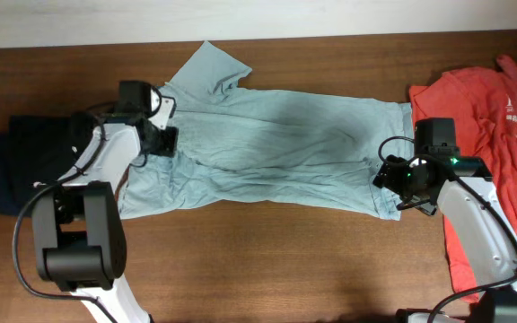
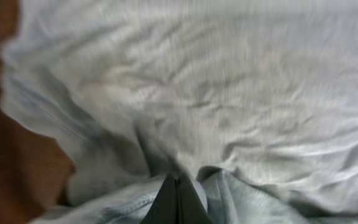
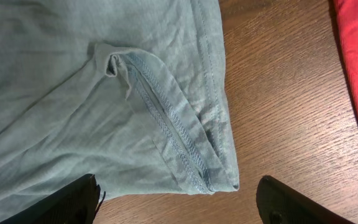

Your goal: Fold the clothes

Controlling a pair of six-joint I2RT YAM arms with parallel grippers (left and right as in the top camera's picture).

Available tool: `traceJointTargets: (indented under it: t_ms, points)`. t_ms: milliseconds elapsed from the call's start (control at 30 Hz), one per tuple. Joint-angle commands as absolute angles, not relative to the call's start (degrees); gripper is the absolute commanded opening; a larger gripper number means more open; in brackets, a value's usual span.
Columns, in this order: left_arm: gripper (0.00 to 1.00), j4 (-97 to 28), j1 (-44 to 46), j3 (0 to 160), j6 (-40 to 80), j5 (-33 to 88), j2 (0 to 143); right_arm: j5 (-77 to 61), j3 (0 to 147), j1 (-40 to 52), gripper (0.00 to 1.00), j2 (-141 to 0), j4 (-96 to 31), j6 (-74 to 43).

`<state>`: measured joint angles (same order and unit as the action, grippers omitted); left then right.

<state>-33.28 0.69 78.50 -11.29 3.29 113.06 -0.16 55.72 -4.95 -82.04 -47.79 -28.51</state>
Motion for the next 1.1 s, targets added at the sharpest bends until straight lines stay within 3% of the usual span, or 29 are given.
traceJointTargets:
  t_ms: [0,233,333,700,1067]
  points:
    - [0.01,-39.4,0.7,83.2,-9.7,3.4,113.5,0.7,56.4,-5.3,0.86,-82.1,-47.8,-28.7]
    - [0.01,-59.6,0.5,84.1,-6.0,3.1,113.4,0.7,56.4,-5.3,0.86,-82.1,-48.2,-28.7]
    - [0.01,-62.7,-0.2,83.1,-5.3,2.0,113.4,0.7,56.4,-5.3,0.86,-82.1,-48.1,-28.7]
    - [0.01,-42.5,-1.2,71.2,-5.7,-1.3,113.5,0.7,56.4,-5.3,0.85,-82.1,-47.9,-28.7]
    - [0.01,-40.5,-1.2,74.8,-5.7,-1.4,113.0,0.7,56.4,-5.3,0.86,-82.1,-47.8,-28.7]
